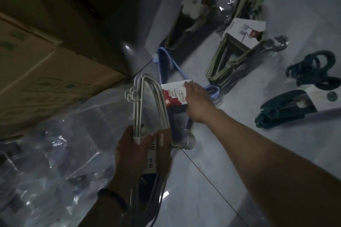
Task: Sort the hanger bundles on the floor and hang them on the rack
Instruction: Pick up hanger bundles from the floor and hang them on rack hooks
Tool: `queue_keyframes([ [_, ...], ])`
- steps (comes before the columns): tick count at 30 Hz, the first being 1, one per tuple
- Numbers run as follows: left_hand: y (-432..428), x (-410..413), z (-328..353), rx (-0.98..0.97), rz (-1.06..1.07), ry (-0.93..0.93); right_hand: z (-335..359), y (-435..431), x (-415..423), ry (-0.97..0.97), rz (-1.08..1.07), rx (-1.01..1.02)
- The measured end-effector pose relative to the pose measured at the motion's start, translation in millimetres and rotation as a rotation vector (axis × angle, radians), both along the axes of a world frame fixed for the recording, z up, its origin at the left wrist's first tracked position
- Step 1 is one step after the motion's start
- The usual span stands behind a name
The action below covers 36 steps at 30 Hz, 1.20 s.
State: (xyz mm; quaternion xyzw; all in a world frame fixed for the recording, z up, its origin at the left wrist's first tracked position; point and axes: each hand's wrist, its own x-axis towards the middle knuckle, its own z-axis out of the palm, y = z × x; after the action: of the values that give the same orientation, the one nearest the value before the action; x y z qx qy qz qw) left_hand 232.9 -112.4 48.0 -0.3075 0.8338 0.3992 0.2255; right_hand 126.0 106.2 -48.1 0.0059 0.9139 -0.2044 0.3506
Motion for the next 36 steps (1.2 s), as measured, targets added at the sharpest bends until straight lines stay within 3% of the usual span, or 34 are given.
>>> queue_keyframes([
  [2, -8.8, 1.7, -8.5, -0.006, -0.005, -0.037, -13.2, 3.3, -8.5, -0.067, 0.114, 0.142],
  [4, -13.1, 5.0, -15.1, 0.024, 0.005, -0.052, -20.3, 4.2, -2.2, -0.089, 0.088, 0.188],
  [6, -14.7, 6.2, -19.6, 0.05, -0.002, -0.062, -23.4, 3.5, 8.0, -0.113, -0.008, 0.197],
  [9, -11.5, 3.4, -22.5, 0.071, -0.024, -0.068, -24.4, 14.2, 25.7, -0.24, -0.329, 0.25],
  [13, -7.8, 3.2, -18.9, 0.08, -0.099, -0.065, -24.3, 46.8, 44.8, -0.263, -0.615, 0.129],
  [17, 3.3, 5.0, -12.2, 0.032, -0.123, -0.025, -13.6, 50.5, 39.1, -0.315, -0.651, 0.091],
  [21, 17.9, 5.8, 0.6, -0.003, -0.136, -0.018, 8.3, 49.7, 30.1, -0.355, -0.707, -0.09],
  [25, 24.5, 15.8, 22.6, -0.014, -0.177, 0.053, 50.3, 35.9, 33.8, -0.262, -0.659, -0.299],
  [29, 22.8, 22.1, 51.0, -0.035, -0.197, 0.124, 99.6, 33.8, 51.5, -0.096, -0.572, -0.35],
  [36, 39.1, 15.4, 141.5, 0.075, -0.284, 0.118, 249.5, 114.3, 75.2, 0.099, -0.81, -0.352],
])
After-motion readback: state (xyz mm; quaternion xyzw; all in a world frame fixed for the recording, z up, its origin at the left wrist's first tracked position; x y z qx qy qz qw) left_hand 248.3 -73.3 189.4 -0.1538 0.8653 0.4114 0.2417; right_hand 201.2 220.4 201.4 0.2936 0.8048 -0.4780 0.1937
